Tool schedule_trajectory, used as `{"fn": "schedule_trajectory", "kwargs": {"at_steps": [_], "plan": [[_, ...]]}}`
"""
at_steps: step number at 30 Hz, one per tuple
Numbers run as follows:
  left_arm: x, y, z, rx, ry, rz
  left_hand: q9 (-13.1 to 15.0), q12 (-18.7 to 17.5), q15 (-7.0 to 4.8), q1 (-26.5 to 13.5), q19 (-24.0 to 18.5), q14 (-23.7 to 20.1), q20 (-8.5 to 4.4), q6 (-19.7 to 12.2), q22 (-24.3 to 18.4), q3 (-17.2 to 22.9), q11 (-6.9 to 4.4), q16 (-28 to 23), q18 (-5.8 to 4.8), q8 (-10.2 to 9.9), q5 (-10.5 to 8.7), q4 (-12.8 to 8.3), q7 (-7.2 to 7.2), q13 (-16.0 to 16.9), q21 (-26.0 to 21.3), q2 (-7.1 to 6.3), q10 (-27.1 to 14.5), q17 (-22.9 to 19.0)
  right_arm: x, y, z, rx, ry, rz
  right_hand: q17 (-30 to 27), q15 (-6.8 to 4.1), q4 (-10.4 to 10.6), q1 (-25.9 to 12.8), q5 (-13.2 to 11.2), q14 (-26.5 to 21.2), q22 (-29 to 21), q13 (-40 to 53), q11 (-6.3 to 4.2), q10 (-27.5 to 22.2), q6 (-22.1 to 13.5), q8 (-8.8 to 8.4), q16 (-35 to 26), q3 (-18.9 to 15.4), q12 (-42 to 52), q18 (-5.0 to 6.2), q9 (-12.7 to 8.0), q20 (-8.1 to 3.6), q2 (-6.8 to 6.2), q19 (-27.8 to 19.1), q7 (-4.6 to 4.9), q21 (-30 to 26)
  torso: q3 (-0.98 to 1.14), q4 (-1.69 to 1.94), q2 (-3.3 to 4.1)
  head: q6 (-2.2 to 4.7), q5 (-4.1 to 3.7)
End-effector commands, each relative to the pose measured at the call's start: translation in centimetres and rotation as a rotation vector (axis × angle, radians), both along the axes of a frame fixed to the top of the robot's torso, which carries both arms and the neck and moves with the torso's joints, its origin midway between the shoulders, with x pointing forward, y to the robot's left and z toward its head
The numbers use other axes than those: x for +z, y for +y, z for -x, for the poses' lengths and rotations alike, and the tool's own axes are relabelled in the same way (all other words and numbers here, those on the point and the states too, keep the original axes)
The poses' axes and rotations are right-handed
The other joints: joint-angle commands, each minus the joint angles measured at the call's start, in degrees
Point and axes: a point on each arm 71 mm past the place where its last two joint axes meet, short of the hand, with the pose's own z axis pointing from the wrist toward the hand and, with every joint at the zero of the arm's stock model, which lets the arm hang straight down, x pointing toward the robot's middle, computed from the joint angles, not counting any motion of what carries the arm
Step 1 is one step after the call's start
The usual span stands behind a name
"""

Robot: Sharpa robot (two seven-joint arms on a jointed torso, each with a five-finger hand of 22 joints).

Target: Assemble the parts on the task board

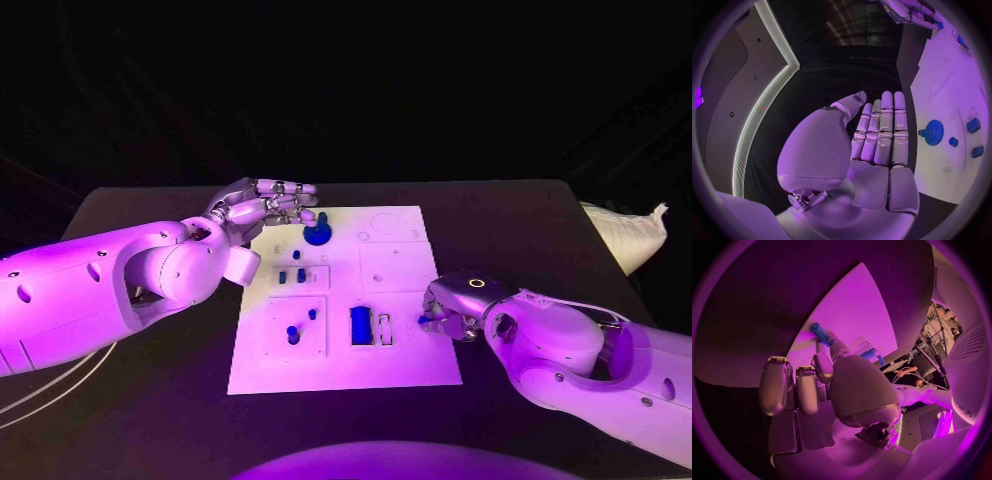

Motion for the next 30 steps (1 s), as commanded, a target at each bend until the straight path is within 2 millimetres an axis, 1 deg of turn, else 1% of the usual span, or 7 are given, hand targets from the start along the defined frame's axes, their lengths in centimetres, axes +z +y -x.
{"fn": "schedule_trajectory", "kwargs": {"at_steps": [1, 5, 9, 11, 15, 22, 30], "plan": [[0.1, -0.3, 0.1, -0.024, -0.007, 0.009, 0.0, 0.2, 0.06, 0.1, 0.4, 0.5, 0.01, -0.2, -0.1, -0.3, -0.20, -0.4, 1.00, 0.4, 0.36, -0.1, 0.02, -0.1, -0.2, 0.39, -0.3, -0.1, -1.2, -0.3, 0.3, -0.031, 0.045, 0.009, 6.0, -0.28, -0.2, -1.7, 2.1, 4.3, -0.3, -1.0, -0.39, -0.3, 0.0, -0.59, 0.1, 2.4, -1.4, -0.97, -0.1, -0.08, 1.39, 0.3, 0.11, -0.1, 0.00, -0.01, -0.02, -0.06, 0.04], [0.1, -0.4, 0.1, -0.026, -0.006, 0.010, 0.0, 0.2, 0.05, 0.2, 0.4, 0.5, 0.00, -0.2, -0.1, -0.3, -0.20, -0.5, 1.01, 0.4, 0.37, -0.1, 0.02, -0.1, -0.2, 0.44, -0.4, -0.1, -0.8, 0.1, 0.4, -0.069, 0.063, -0.106, 5.9, -0.31, 0.9, -4.3, 5.0, 4.3, -0.4, -1.1, -0.39, -0.1, 0.2, -1.08, 0.0, 4.9, -1.7, -0.95, -0.1, -0.08, 0.73, 0.3, 0.06, -0.1, 0.06, 0.06, 0.05, 0.04, 0.11], [0.1, -0.4, 0.1, -0.027, -0.006, 0.010, 0.0, 0.2, 0.05, 0.2, 0.4, 0.5, 0.00, -0.2, -0.1, -0.3, -0.20, -0.5, 1.01, 0.4, 0.37, -0.1, 0.02, -0.1, -0.2, 0.44, -0.4, -0.1, -0.3, 0.3, 0.5, -0.123, 0.082, -0.237, 6.0, -0.40, 1.5, -6.1, 5.5, 4.3, -0.4, -1.0, -0.40, 0.2, 0.5, -1.39, 0.0, 7.4, -1.7, -0.95, -0.1, -0.07, -0.43, 0.3, 0.10, -0.2, 0.00, 0.07, -0.02, -0.01, 0.16], [0.1, -0.4, 0.1, -0.027, -0.006, 0.010, 0.0, 0.2, 0.05, 0.2, 0.4, 0.5, 0.00, -0.2, -0.1, -0.3, -0.20, -0.5, 1.01, 0.4, 0.37, -0.1, 0.02, -0.1, -0.2, 0.44, -0.4, -0.1, 0.0, 0.4, 0.6, -0.165, 0.099, -0.322, 6.0, -0.25, 2.5, -7.5, 5.3, 4.3, -0.5, -1.0, -0.28, 0.3, 0.4, -1.64, 0.0, 8.1, -1.7, -0.92, -0.2, -0.07, -0.59, 0.3, 0.22, -0.3, 0.00, 0.04, 0.03, 0.04, 0.29], [0.1, -0.5, 0.1, -0.028, -0.007, 0.011, 0.0, 0.2, 0.04, 0.2, 0.4, 0.5, -0.01, -0.2, -0.2, -0.3, -0.20, -0.5, 1.01, 0.4, 0.38, -0.1, 0.02, -0.1, -0.2, 0.48, -0.4, -0.1, 0.3, 0.5, 0.6, -0.213, 0.127, -0.409, 6.1, -0.27, 2.9, -8.2, 5.4, 4.3, -0.4, -0.8, -0.33, 0.4, 0.7, -1.70, 0.0, 9.1, -1.5, -0.92, -0.1, -0.06, -0.98, 0.3, 0.14, -0.2, 0.03, 0.03, 0.06, 0.06, 0.31], [0.1, -0.4, 0.1, -0.028, -0.007, 0.011, 0.0, 0.2, 0.04, 0.2, 0.4, 0.5, -0.01, -0.2, -0.2, -0.3, -0.20, -0.5, 1.01, 0.4, 0.38, -0.1, 0.02, -0.1, -0.2, 0.48, -0.4, -0.1, 0.1, 1.2, 0.9, -0.247, 0.206, -0.469, 6.1, -0.29, 3.3, -9.3, 5.5, 4.4, -0.4, -0.7, -0.33, 0.5, 0.9, -1.82, 0.0, 10.3, -1.4, -0.92, 0.0, -0.08, -1.70, 0.3, 0.14, -0.2, -0.01, -0.10, -0.01, -0.08, 0.41], [0.1, -0.5, 0.2, -0.030, -0.007, 0.012, 0.0, 0.2, 0.04, 0.2, 0.4, 0.5, -0.01, -0.2, -0.2, -0.3, -0.20, -0.5, 1.01, 0.4, 0.38, -0.1, 0.02, -0.1, -0.2, 0.48, -0.4, -0.1, -0.6, 2.0, 0.9, -0.249, 0.294, -0.462, 6.0, -0.26, 3.8, -10.6, 6.5, 4.3, -0.6, -0.5, -0.27, 0.6, 1.0, -1.96, -0.1, 11.0, -1.3, -0.88, 0.1, -0.05, -2.48, 0.3, 0.19, -0.4, -0.03, 0.05, -0.02, 0.02, 0.31]]}}
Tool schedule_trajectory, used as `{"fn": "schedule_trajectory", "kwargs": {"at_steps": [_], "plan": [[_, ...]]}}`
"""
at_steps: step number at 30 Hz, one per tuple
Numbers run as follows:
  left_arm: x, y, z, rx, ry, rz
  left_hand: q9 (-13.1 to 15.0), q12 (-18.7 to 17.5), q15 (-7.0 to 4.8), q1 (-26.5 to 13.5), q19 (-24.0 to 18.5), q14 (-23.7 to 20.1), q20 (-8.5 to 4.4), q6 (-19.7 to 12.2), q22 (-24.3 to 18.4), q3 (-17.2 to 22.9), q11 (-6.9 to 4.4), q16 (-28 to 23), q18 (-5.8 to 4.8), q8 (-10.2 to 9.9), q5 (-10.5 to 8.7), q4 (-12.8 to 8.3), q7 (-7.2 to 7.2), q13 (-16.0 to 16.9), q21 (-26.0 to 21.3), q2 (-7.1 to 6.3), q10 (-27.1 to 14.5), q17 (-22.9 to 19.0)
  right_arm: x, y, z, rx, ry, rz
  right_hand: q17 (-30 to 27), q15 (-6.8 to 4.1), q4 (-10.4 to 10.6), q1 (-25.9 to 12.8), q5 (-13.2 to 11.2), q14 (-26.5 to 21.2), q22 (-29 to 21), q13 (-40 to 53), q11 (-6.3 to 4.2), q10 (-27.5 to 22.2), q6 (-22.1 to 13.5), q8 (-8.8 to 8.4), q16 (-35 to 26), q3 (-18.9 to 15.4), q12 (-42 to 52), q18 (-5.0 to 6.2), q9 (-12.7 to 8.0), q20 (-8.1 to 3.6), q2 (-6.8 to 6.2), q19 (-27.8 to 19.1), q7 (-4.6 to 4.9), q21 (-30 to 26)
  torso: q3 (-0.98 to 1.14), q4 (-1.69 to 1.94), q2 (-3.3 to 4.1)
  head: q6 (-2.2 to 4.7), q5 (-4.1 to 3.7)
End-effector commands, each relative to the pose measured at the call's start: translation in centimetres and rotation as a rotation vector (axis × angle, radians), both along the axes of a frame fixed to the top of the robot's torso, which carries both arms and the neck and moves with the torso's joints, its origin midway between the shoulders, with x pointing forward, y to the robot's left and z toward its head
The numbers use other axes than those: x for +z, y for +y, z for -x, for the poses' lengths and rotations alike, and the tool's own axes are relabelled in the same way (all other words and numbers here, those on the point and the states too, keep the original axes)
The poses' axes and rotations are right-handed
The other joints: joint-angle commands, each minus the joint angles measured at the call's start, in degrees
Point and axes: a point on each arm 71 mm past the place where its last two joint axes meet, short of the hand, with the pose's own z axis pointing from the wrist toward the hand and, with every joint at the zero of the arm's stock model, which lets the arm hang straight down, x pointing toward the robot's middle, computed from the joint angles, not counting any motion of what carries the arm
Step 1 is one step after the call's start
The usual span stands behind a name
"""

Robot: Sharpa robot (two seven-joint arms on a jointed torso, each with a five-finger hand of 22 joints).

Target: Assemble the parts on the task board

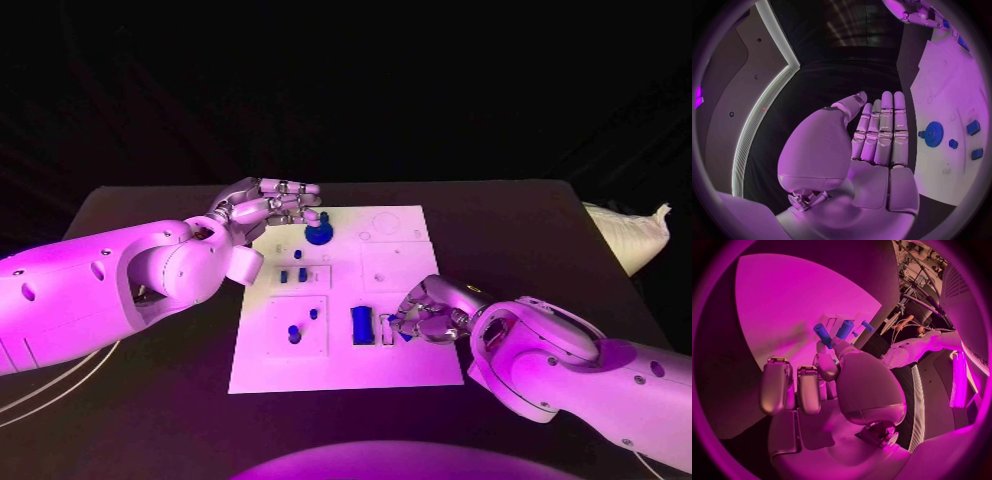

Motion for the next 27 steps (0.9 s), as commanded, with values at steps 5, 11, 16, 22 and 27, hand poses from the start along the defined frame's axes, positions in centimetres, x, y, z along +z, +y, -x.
{"fn": "schedule_trajectory", "kwargs": {"at_steps": [5, 11, 16, 22, 27], "plan": [[0.12, -0.29, 0.12, -0.022, -0.008, 0.009, 0.0, 0.2, 0.05, 0.0, 0.4, 0.6, 0.08, -0.2, -0.1, -0.3, -0.19, -0.3, 1.00, 0.4, 0.36, -0.1, 0.03, -0.1, -0.2, 0.33, -0.4, -0.1, -0.86, 0.24, -0.14, -0.001, 0.089, 0.007, 5.9, -0.03, 0.2, -1.2, 1.1, 4.5, -0.1, -0.2, -0.08, 0.3, 0.6, -0.29, -0.1, 0.8, -0.2, -0.87, 0.0, -0.05, -0.32, 0.3, -0.13, -0.4, 0.01, 0.09, 0.01, 0.07, 0.12], [0.12, -0.32, 0.14, -0.022, -0.008, 0.008, 0.0, 0.2, 0.06, 0.0, 0.4, 0.6, 0.07, -0.2, -0.1, -0.3, -0.18, -0.4, 0.99, 0.4, 0.35, -0.1, 0.04, -0.1, -0.2, 0.30, -0.4, -0.1, -0.94, 0.46, -0.47, -0.004, 0.065, 0.018, 5.8, -0.07, 0.4, -1.6, 1.6, 4.5, -0.1, -0.6, -0.14, 0.1, 0.9, -0.19, -0.1, 1.0, -0.8, -0.87, 0.2, -0.07, -0.33, 0.3, -0.22, -0.4, 0.00, 0.13, 0.02, 0.07, 0.20], [0.15, -0.39, 0.18, -0.029, -0.014, 0.001, 0.0, 0.2, 0.06, 0.0, 0.4, 0.6, 0.07, -0.2, -0.1, -0.3, -0.18, -0.4, 0.99, 0.4, 0.35, -0.1, 0.04, -0.1, -0.2, 0.30, -0.4, -0.1, -0.88, 0.58, -0.62, -0.008, 0.047, 0.019, 5.8, -0.23, 0.7, -2.3, 1.8, 4.5, 0.0, -0.3, -0.37, 0.5, 1.7, 0.31, -0.2, 1.1, -0.3, -0.88, 0.5, -0.17, -0.42, 0.4, -0.54, -0.3, 0.03, 0.07, 0.04, -0.01, 0.39], [0.17, -0.43, 0.23, -0.034, -0.017, -0.003, 0.0, 0.2, 0.07, 0.0, 0.4, 0.6, 0.08, -0.3, -0.1, -0.4, -0.16, -0.4, 0.99, 0.3, 0.35, -0.1, 0.06, -0.1, -0.2, 0.30, -0.5, -0.1, -0.84, 0.73, -0.70, 0.000, 0.037, 0.029, 5.8, -0.44, 1.4, -3.7, 1.6, 4.5, 0.1, -0.1, -0.61, 0.8, 2.3, 0.87, -0.2, 0.9, -0.1, -0.88, 1.1, -0.35, -0.65, 0.4, -0.84, -0.3, 0.02, 0.00, 0.00, -0.07, 0.51], [0.17, -0.44, 0.24, -0.036, -0.017, -0.004, 0.0, 0.2, 0.08, 0.0, 0.4, 0.6, 0.08, -0.3, -0.2, -0.4, -0.15, -0.4, 0.98, 0.3, 0.34, -0.1, 0.07, -0.1, -0.2, 0.30, -0.5, -0.1, -0.87, 0.80, -0.72, 0.010, 0.037, 0.042, 5.8, -0.54, 1.8, -4.6, 1.6, 4.5, 0.1, 0.2, -0.72, 1.1, 2.6, 1.19, -0.2, 0.7, 0.3, -0.88, 1.4, -0.45, -0.72, 0.4, -0.98, -0.3, 0.05, -0.01, 0.01, -0.09, 0.54]]}}
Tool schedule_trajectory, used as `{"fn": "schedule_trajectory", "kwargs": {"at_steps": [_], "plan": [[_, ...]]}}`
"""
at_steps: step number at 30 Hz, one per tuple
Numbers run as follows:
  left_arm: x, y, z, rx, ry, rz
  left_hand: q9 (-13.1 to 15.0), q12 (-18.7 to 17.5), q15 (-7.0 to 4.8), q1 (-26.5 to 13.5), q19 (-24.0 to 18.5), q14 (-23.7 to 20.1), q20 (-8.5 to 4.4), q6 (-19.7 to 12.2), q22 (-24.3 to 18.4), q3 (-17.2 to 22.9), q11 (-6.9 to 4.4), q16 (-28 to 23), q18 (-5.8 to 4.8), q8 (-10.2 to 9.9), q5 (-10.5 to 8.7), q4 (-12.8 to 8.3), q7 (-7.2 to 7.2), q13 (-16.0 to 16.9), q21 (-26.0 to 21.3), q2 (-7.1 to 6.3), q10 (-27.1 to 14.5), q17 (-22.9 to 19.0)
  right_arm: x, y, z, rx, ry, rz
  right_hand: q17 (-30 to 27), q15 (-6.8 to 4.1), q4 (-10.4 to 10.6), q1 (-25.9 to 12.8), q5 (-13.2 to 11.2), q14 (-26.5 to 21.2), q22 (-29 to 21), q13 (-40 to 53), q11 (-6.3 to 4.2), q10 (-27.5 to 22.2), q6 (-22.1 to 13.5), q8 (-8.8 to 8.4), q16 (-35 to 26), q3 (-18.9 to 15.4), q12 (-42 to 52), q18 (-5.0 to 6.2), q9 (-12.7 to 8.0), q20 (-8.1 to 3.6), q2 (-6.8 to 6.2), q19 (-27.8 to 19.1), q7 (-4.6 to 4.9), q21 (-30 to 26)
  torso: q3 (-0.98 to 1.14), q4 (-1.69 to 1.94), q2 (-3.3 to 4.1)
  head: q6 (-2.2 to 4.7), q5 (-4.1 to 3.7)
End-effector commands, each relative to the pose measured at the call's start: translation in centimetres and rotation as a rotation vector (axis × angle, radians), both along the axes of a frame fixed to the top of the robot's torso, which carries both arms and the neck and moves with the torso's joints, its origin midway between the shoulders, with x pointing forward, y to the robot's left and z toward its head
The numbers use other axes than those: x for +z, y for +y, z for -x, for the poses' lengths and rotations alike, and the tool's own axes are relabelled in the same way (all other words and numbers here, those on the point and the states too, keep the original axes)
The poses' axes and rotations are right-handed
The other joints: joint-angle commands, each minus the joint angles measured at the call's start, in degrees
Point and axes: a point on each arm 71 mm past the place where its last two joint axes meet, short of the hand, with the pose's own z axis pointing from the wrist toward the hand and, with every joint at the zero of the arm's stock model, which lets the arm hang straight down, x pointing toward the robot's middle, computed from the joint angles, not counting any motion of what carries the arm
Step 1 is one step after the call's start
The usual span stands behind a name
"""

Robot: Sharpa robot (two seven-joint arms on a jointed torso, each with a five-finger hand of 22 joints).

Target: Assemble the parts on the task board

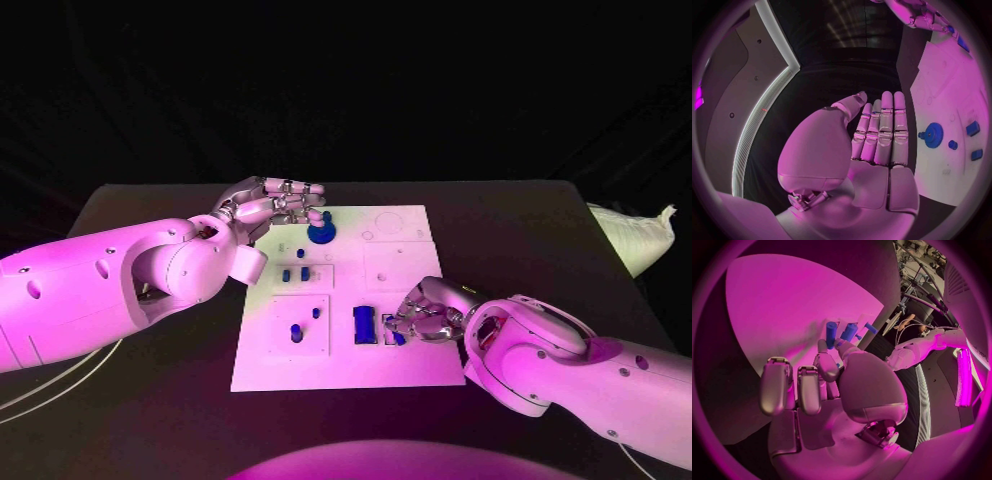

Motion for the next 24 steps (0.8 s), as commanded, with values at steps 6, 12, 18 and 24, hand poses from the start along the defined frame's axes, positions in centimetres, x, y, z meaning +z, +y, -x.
{"fn": "schedule_trajectory", "kwargs": {"at_steps": [6, 12, 18, 24], "plan": [[0.11, -0.25, 0.13, -0.026, -0.010, 0.003, 0.0, 0.2, -0.13, 0.0, 0.4, 0.4, 0.08, -0.3, -0.1, -0.4, 0.06, -0.4, 0.98, 0.3, 0.34, -0.1, 0.07, -0.1, -0.2, 0.30, -0.3, -0.1, -0.04, 0.10, -0.07, 0.029, -0.012, 0.043, 5.8, -0.42, 0.8, -1.3, -0.2, 4.3, 0.1, 0.5, -0.34, 0.7, 0.7, 0.60, -0.2, -0.2, 0.7, -0.89, 0.4, -0.32, -0.12, 0.2, -0.18, -0.3, 0.03, -0.02, -0.01, -0.07, 0.01], [0.12, -0.26, 0.14, -0.027, -0.009, 0.003, 0.0, 0.2, -0.13, 0.0, 0.4, 0.4, 0.08, -0.3, -0.1, -0.4, 0.06, -0.4, 0.98, 0.3, 0.34, -0.1, 0.07, -0.1, -0.2, 0.30, -0.3, -0.1, -0.06, 0.12, -0.14, 0.034, -0.013, 0.051, 5.8, -0.48, 1.2, -2.0, -0.7, 4.3, 0.1, 0.6, -0.38, 0.8, 0.7, 0.80, -0.2, -0.6, 0.8, -0.90, 0.6, -0.39, -0.22, 0.3, -0.22, -0.4, 0.03, 0.00, 0.00, -0.13, 0.01], [0.11, -0.26, 0.14, -0.027, -0.009, 0.003, 0.0, 0.2, -0.13, 0.0, 0.4, 0.4, 0.08, -0.3, -0.1, -0.4, 0.06, -0.4, 0.98, 0.3, 0.34, -0.1, 0.07, -0.1, -0.2, 0.30, -0.3, -0.1, -0.06, 0.17, -0.18, 0.039, -0.014, 0.058, 5.7, -0.41, 2.5, -4.2, -1.6, 4.3, -0.1, 0.5, -0.27, 0.7, 0.5, 1.06, -0.3, -2.3, 0.5, -0.88, 1.0, -0.39, -1.08, 0.2, -0.11, -0.5, 0.01, -0.03, -0.04, -0.17, 0.03], [0.11, -0.25, 0.14, -0.027, -0.008, 0.003, 0.0, 0.2, -0.13, 0.0, 0.4, 0.4, 0.08, -0.3, -0.1, -0.4, 0.06, -0.4, 0.98, 0.3, 0.34, -0.1, 0.07, -0.1, -0.2, 0.30, -0.3, -0.1, -0.05, 0.17, -0.22, 0.043, -0.022, 0.065, 5.7, -0.44, 5.2, -7.3, -6.2, 4.3, -0.1, 0.6, -0.30, 0.7, 0.4, 1.44, -0.4, -6.2, 0.4, -0.87, 1.5, -0.37, -1.61, 0.2, -0.21, -0.6, 0.02, -0.03, -0.03, -0.12, 0.01]]}}
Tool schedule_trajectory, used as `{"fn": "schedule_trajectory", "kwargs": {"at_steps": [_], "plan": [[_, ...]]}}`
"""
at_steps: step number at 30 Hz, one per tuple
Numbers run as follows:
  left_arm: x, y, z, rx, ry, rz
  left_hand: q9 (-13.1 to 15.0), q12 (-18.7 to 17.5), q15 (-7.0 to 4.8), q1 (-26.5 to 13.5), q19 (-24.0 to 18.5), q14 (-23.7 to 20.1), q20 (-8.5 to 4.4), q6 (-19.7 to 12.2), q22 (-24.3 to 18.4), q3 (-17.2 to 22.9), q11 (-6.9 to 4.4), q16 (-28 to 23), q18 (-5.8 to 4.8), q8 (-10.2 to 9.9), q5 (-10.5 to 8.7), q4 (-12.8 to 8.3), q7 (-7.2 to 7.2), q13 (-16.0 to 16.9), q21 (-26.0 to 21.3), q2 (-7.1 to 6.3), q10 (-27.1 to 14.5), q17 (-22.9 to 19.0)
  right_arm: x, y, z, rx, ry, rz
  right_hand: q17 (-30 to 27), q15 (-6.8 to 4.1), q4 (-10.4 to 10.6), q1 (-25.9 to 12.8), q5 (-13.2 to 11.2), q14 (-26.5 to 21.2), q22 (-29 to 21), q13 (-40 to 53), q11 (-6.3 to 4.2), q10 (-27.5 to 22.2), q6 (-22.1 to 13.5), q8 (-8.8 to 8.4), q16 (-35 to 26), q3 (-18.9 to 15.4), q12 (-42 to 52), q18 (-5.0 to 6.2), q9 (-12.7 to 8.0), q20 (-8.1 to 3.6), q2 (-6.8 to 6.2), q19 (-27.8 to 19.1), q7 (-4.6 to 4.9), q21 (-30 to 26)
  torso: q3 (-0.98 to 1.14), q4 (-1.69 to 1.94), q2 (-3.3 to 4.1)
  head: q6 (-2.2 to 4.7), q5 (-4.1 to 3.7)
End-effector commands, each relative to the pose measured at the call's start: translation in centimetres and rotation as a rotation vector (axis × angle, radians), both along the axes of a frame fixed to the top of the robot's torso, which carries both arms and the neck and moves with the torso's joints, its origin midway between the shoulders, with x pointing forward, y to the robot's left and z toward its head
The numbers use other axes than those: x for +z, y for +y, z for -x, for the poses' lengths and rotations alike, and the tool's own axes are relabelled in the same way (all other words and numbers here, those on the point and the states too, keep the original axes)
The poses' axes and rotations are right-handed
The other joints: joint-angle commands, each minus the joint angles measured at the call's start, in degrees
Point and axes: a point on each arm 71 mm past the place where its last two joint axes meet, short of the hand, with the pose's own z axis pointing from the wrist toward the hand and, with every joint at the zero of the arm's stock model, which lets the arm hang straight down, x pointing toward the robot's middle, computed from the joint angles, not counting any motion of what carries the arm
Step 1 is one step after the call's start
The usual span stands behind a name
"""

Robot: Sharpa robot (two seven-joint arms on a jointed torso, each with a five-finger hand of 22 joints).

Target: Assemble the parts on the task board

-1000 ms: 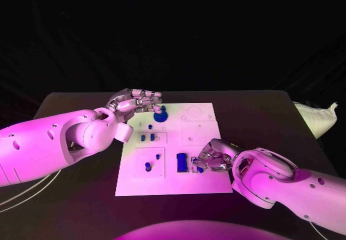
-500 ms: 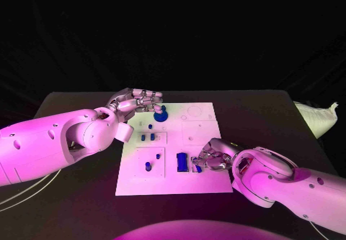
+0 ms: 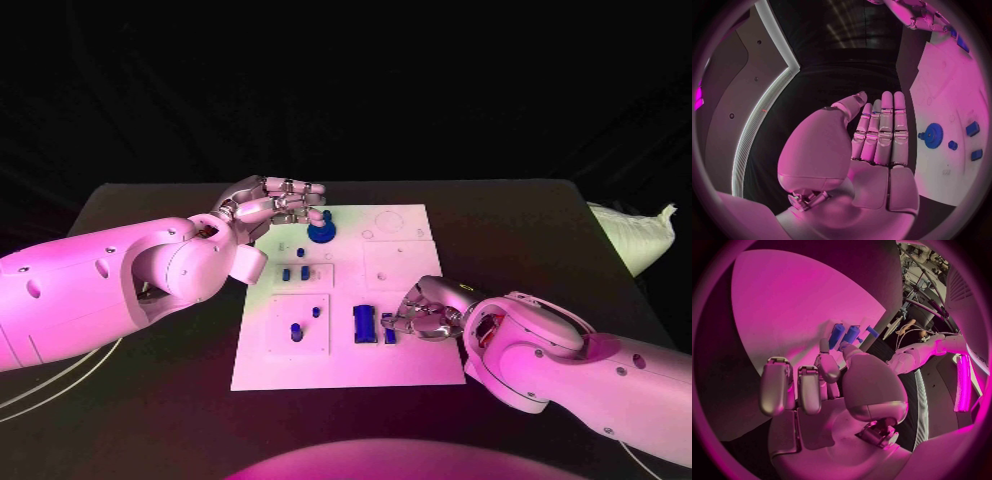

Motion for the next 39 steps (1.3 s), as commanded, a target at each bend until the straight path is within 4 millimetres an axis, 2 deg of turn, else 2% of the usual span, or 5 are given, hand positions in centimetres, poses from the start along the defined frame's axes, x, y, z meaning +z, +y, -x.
{"fn": "schedule_trajectory", "kwargs": {"at_steps": [1, 11, 19, 26, 39], "plan": [[0.1, -0.2, 0.1, -0.022, -0.007, 0.007, 0.0, 0.2, -0.12, 0.0, 0.4, 0.4, 0.08, -0.3, -0.1, -0.4, 0.06, -0.2, 0.98, 0.3, 0.34, -0.1, 0.07, -0.1, -0.2, 0.30, -0.3, -0.1, 0.0, 0.0, 0.0, 0.013, -0.010, 0.024, 5.7, -0.44, 0.7, -0.9, -1.1, 4.3, -0.1, 0.1, 0.10, 0.3, -0.1, 0.38, -0.4, -1.4, 0.0, -0.87, 0.2, -0.19, 0.00, 0.0, 0.23, -0.4, 0.00, -0.01, -0.01, 0.05, -0.01], [0.1, -0.2, 0.1, -0.023, -0.006, 0.006, 0.0, 0.2, -0.11, 0.0, 0.4, 0.4, 0.09, -0.3, -0.1, -0.4, 0.08, -0.3, 0.97, 0.3, 0.35, -0.1, 0.09, -0.1, -0.3, 0.34, -0.4, -0.1, 0.4, 0.0, 0.2, 0.008, -0.032, 0.005, 5.9, -0.48, 2.1, -0.8, -3.6, 4.3, 0.0, 0.3, 0.04, 0.3, -0.3, 0.69, -0.3, -4.6, 0.0, -0.87, 0.7, -0.25, 0.23, 0.1, 0.18, -0.4, 0.08, 0.00, 0.01, 0.11, -0.10], [0.1, -0.1, 0.1, -0.022, -0.006, 0.006, 0.0, 0.2, -0.11, 0.0, 0.4, 0.4, 0.09, -0.3, -0.1, -0.4, 0.08, -0.3, 0.97, 0.3, 0.35, -0.1, 0.09, -0.1, -0.3, 0.34, -0.4, -0.1, 0.6, -0.4, 1.0, 0.031, -0.010, 0.004, 6.3, -0.44, -1.2, 5.0, -5.9, 4.4, 0.3, 0.6, 0.13, 0.2, -0.8, 0.99, -0.1, -6.9, 0.0, -0.93, 1.2, -0.21, -0.90, 0.1, 0.28, -0.3, 0.08, -0.09, -0.01, 0.10, -0.06], [0.1, -0.1, 0.1, -0.023, -0.006, 0.007, 0.0, 0.2, -0.11, 0.0, 0.4, 0.4, 0.09, -0.3, -0.1, -0.4, 0.08, -0.3, 0.97, 0.3, 0.35, -0.1, 0.09, -0.1, -0.3, 0.34, -0.4, -0.1, 0.4, -0.5, 1.2, 0.049, -0.001, 0.024, 6.4, -0.39, -2.0, 6.3, -7.4, 4.4, 0.4, 0.7, 0.17, 0.3, -0.8, 1.13, 0.0, -7.9, 0.1, -0.95, 1.4, -0.17, -0.81, 0.1, 0.33, -0.3, 0.04, -0.04, -0.01, 0.18, -0.19], [0.1, -0.2, 0.1, -0.026, -0.005, 0.007, 0.0, 0.2, -0.11, 0.0, 0.4, 0.4, 0.09, -0.3, -0.1, -0.4, 0.08, -0.3, 0.97, 0.3, 0.35, -0.1, 0.09, -0.1, -0.3, 0.34, -0.4, -0.1, -0.4, -0.6, 0.3, 0.038, -0.005, 0.057, 6.5, -0.40, -2.0, 6.9, -7.7, 4.4, 0.6, 1.0, 0.15, 0.4, -0.8, 1.34, 0.0, -8.5, 0.4, -0.97, 1.6, -0.15, 1.21, 0.2, 0.31, -0.2, 0.03, 0.08, 0.04, 0.07, -0.18]]}}
